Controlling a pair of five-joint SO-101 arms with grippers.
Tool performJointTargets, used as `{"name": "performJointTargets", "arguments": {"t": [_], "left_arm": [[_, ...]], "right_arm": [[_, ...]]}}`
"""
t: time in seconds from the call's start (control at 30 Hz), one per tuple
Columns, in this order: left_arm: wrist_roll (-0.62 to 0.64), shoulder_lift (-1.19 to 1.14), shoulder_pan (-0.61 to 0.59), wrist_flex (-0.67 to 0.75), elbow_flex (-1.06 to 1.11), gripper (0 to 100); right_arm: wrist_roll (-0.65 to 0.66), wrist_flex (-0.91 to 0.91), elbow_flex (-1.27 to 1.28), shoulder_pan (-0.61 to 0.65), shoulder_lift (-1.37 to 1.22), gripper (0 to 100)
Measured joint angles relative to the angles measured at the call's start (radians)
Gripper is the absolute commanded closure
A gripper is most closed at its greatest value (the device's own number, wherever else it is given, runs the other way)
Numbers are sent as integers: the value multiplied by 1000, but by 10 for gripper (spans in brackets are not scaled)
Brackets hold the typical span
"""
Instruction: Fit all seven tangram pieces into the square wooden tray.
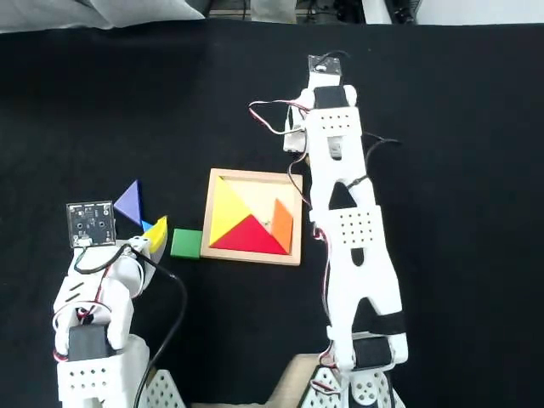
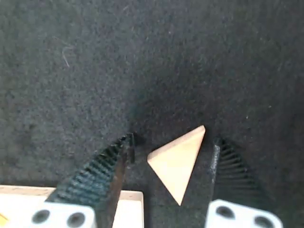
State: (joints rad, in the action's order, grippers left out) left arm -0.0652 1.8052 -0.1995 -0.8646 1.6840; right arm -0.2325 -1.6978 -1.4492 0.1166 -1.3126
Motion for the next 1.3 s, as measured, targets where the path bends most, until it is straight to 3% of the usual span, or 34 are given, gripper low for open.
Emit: {"name": "performJointTargets", "arguments": {"t": [0.2,0.43,0.67,1.0,1.3], "left_arm": [[0,0,0,0,0,697],[0,0,0,0,0,697],[0,0,0,0,0,697],[0,0,0,0,0,697],[0,0,0,0,0,697]], "right_arm": [[0,-3,-25,-3,-6,897],[0,-17,-26,-3,-8,902],[5,-32,-46,3,-8,718],[160,-32,-48,23,-8,780],[236,-32,150,26,86,783]]}}
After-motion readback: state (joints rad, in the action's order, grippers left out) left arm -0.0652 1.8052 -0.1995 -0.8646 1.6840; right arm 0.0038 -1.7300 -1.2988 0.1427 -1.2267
